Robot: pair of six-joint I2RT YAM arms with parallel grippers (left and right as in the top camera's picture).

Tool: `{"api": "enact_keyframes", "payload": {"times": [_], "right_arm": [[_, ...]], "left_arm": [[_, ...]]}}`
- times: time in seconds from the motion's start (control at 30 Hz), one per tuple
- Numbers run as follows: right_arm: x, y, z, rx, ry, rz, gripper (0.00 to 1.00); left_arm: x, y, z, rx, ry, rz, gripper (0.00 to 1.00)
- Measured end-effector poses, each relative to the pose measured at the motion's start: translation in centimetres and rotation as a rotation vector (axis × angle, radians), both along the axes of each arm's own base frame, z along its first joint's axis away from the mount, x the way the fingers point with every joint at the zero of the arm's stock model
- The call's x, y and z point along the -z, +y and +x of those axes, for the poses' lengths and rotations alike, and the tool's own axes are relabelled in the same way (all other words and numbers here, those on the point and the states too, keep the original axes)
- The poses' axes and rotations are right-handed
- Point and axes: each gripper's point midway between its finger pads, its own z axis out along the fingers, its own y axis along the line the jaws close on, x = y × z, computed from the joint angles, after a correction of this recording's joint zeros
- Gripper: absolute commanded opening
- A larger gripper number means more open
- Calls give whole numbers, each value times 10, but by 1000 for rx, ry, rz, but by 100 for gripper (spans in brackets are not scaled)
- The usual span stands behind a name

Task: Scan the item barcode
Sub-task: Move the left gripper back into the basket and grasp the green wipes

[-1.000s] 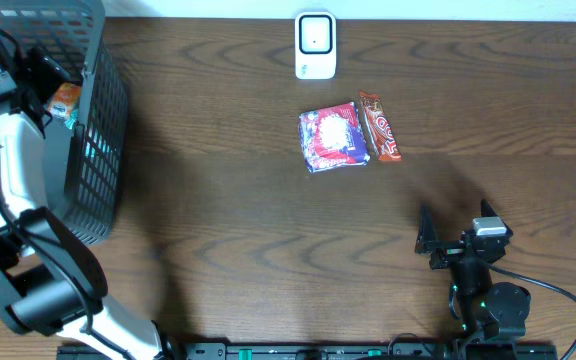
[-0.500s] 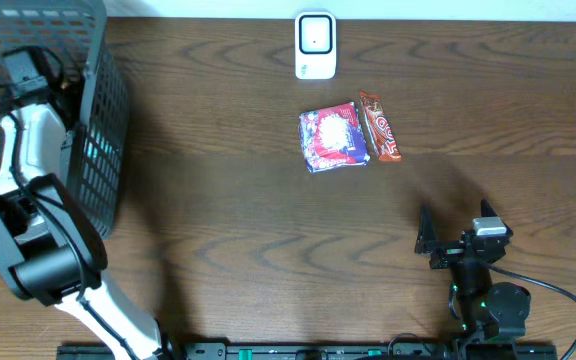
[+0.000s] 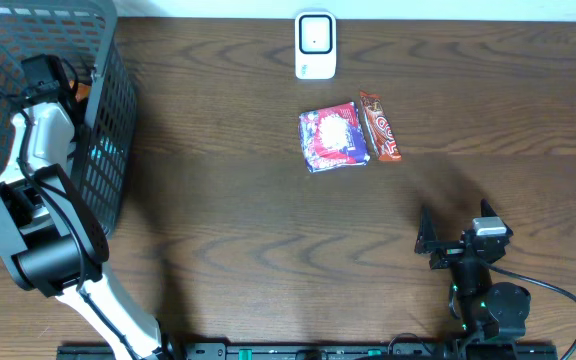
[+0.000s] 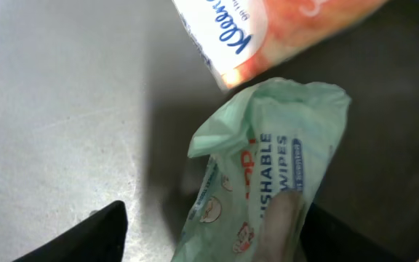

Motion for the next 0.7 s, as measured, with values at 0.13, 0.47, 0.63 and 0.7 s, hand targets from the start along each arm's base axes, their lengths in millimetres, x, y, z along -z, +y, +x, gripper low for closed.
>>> {"api": "enact_keyframes", "payload": {"times": [0.13,0.47,0.63,0.7], "right_arm": [[0,0,0,0,0,0,99],[0,0,0,0,0,0,99],[0,0,0,0,0,0,99],[0,0,0,0,0,0,99]], "left_arm": [[6,0,-3,5,18,2,65],[16,4,0,11,22,8,7],[-8,18,1,-17,-35,32,8],[-44,29,4,-36,-121,69,8]]}}
